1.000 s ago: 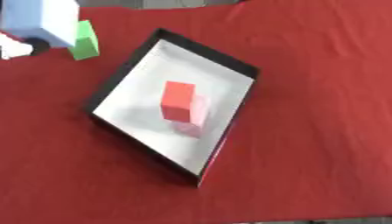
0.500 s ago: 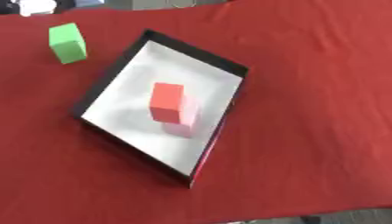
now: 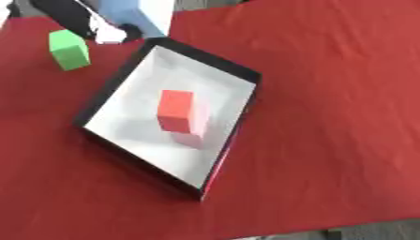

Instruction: Pick up objects on the table and place them in the box.

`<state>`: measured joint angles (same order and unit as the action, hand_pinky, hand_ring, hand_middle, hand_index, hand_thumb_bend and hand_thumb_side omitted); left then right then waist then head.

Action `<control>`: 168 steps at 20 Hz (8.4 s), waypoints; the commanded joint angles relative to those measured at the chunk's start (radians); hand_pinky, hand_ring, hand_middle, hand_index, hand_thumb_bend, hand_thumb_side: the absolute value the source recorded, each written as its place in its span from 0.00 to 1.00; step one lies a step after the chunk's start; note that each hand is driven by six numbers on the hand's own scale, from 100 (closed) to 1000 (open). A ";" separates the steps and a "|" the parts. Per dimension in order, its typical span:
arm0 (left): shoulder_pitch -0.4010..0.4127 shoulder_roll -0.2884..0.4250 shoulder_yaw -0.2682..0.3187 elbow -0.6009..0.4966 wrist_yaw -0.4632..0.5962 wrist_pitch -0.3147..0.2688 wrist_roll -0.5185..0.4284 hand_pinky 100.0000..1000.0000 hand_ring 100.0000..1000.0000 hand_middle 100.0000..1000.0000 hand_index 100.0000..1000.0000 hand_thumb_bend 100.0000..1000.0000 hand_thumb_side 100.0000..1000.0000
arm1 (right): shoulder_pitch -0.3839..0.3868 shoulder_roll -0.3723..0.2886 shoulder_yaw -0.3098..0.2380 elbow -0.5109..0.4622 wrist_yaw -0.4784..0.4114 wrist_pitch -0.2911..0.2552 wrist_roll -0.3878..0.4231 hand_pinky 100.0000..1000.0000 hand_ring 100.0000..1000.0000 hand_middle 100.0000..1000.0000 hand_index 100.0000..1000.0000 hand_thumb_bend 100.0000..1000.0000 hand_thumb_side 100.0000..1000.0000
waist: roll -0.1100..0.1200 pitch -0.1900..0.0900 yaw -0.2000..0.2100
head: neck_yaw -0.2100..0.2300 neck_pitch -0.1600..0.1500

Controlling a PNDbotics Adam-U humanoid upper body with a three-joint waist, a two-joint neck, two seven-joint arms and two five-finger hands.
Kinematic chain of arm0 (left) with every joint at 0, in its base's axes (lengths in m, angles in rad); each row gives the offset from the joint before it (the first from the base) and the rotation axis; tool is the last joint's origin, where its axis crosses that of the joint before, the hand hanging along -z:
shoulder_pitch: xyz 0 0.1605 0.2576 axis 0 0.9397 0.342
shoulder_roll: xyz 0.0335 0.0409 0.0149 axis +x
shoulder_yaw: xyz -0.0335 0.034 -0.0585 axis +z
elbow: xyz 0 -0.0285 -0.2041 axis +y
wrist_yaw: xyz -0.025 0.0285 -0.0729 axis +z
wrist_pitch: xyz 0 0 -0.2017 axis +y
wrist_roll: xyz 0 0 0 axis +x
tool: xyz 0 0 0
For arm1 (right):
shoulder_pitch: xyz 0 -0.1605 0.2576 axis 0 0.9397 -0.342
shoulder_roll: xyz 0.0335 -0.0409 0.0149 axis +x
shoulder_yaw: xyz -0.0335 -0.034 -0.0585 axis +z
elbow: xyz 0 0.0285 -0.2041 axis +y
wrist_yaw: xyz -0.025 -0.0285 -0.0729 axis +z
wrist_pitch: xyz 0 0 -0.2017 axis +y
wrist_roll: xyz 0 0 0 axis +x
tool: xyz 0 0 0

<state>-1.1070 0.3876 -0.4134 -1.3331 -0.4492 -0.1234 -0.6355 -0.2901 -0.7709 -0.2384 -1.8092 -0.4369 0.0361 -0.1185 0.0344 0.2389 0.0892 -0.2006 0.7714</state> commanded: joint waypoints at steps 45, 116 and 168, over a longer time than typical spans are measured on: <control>0.037 0.306 0.274 0.228 -0.128 -0.037 -0.011 0.91 0.84 0.78 0.89 0.75 0.26 | -0.035 -0.035 -0.004 -0.027 -0.003 0.010 -0.003 0.95 0.73 0.69 0.84 0.00 0.44 | 0.024 0.000 -0.058 | 0.063 -0.042; -0.039 0.133 0.124 -0.098 0.024 -0.015 -0.117 0.67 0.53 0.39 0.43 0.01 0.00 | -0.102 -0.046 0.032 -0.010 -0.011 0.028 0.017 0.95 0.73 0.69 0.84 0.00 0.42 | 0.053 -0.037 -0.134 | 0.118 -0.013; 0.245 0.057 0.338 -0.376 0.254 0.285 0.333 0.98 0.81 0.79 0.94 0.30 0.60 | -0.049 -0.019 0.012 -0.005 -0.020 0.023 -0.005 0.95 0.72 0.68 0.84 0.00 0.43 | 0.016 -0.066 -0.027 | 0.078 -0.001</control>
<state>-0.8494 0.3937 -0.1137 -1.6638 -0.2935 0.1468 -0.3438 -0.3293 -0.7688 -0.2138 -1.8082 -0.4482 0.0606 -0.1197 0.0681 0.2097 0.0626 -0.1186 0.7707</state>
